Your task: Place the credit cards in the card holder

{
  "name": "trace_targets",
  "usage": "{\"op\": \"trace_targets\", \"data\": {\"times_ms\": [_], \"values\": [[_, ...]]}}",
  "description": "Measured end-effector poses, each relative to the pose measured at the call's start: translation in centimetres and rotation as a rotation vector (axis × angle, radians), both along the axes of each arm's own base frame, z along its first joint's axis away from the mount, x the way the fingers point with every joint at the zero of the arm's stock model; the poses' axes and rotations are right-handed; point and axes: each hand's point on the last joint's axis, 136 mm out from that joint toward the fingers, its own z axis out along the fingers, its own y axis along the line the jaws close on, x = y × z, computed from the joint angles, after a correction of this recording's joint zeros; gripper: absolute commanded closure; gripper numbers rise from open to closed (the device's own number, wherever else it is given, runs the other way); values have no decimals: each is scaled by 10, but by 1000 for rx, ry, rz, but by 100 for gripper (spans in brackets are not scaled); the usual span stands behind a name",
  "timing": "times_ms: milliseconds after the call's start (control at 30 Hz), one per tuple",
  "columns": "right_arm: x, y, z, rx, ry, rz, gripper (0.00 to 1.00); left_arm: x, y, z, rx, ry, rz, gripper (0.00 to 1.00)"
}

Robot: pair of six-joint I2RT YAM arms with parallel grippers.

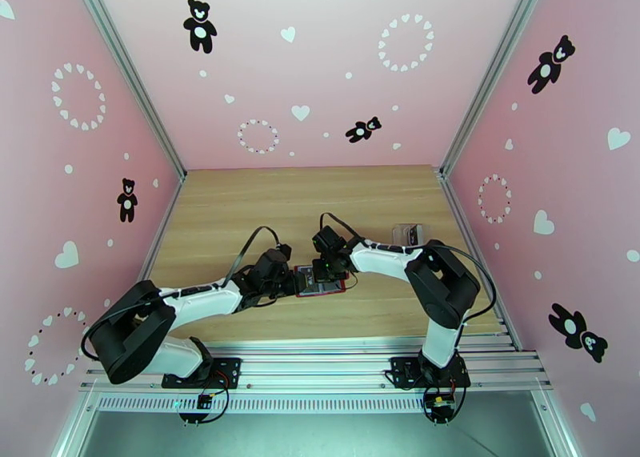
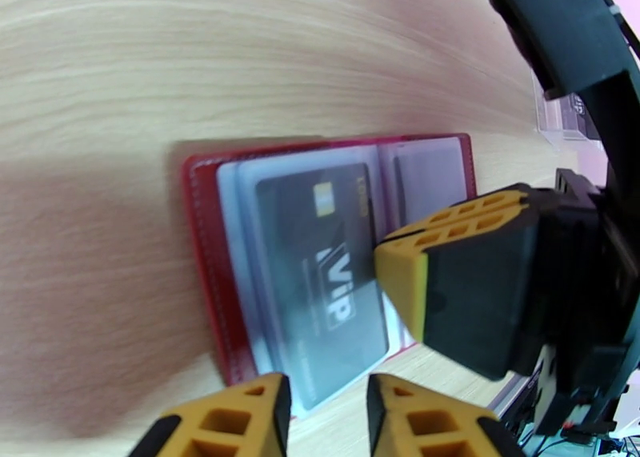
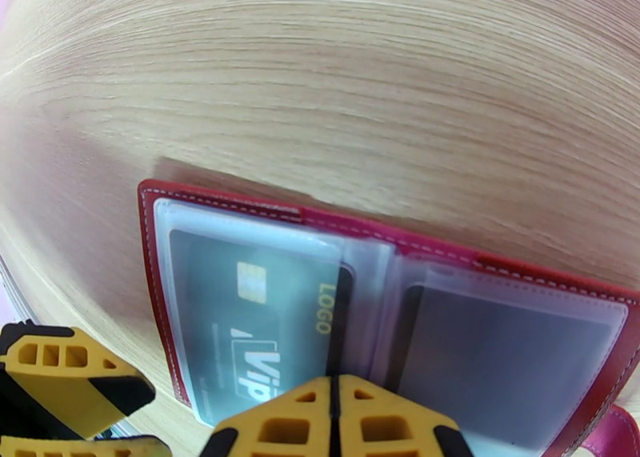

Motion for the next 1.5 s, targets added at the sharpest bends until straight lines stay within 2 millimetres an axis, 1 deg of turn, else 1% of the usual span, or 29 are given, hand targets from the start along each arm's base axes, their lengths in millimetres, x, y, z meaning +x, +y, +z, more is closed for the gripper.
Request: {"op": "trace_targets", "data": {"times_ms": [300, 767, 1100, 1367, 1500], "values": [[0, 0, 0, 2, 0, 0, 90, 1, -4, -8, 7, 18, -7, 68], [0, 1, 0, 7, -1, 0, 90, 1, -4, -8, 8, 19, -6, 68], [0, 1, 0, 8, 0, 0, 90, 2, 2, -13, 38, 22, 11, 68], [0, 1, 0, 8, -1, 0, 90, 3, 2, -13, 39, 20, 13, 68], [0, 1, 0, 8, -1, 0, 91, 2, 2, -18, 47, 29, 13, 69]]}}
